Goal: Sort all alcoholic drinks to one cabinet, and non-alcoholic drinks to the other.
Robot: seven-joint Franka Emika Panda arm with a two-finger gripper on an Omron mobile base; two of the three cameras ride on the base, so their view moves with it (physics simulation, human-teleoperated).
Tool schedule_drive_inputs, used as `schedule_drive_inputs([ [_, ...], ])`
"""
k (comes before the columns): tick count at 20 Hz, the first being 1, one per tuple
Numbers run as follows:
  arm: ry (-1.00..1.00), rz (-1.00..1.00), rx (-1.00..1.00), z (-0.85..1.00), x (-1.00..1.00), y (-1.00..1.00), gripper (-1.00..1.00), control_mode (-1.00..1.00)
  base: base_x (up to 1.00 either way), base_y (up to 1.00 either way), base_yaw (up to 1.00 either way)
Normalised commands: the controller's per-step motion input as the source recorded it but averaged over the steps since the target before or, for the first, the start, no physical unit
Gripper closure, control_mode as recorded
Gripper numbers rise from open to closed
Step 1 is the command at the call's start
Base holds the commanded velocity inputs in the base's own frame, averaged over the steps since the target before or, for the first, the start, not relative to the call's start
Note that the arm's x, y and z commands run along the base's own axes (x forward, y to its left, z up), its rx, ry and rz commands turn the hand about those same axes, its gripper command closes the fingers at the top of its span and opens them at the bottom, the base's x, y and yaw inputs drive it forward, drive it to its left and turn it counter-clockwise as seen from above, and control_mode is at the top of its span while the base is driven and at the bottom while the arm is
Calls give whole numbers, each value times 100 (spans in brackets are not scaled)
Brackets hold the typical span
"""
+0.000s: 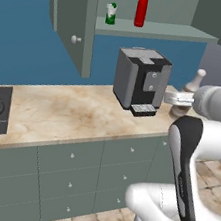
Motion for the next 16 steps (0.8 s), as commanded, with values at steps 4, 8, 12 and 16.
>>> schedule_drive_inputs([
  [4,0,-1,0,4,-13,0,100,-100,0,0,0],
  [8,0,0,0,0,-14,0,100,-100,0,0,0],
  [12,0,0,0,0,-14,0,100,-100,0,0,0],
  [16,0,0,0,0,-10,0,100,100,-3,0,0],
])
